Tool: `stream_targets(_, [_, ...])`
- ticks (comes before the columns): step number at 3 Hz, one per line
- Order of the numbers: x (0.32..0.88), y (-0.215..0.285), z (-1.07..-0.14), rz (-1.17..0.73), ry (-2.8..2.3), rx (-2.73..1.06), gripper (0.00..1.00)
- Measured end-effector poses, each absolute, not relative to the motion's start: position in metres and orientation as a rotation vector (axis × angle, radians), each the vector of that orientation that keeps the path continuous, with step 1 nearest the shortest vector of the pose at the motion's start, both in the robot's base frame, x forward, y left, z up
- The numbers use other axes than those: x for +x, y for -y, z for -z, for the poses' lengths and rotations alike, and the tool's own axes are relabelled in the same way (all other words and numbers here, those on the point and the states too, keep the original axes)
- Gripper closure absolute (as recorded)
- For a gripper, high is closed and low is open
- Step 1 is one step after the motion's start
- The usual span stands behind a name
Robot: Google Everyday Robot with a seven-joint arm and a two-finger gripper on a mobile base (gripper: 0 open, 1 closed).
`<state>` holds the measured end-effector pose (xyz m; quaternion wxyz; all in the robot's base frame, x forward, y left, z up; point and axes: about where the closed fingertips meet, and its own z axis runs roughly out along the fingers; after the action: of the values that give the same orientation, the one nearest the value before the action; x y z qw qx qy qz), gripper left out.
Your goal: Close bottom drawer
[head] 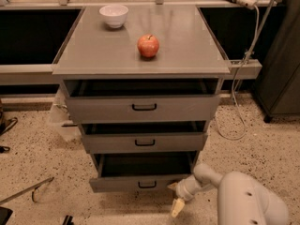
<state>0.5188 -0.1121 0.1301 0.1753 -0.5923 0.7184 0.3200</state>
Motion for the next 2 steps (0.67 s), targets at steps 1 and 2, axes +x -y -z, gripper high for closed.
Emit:
stream_targets(1, [0.543,0.106,-0.137,-0.896,-2.004,-1.711,0.00])
stream_targets(2, [0.565,0.102,-0.146,-0.860,-1.978,-1.735,0.00])
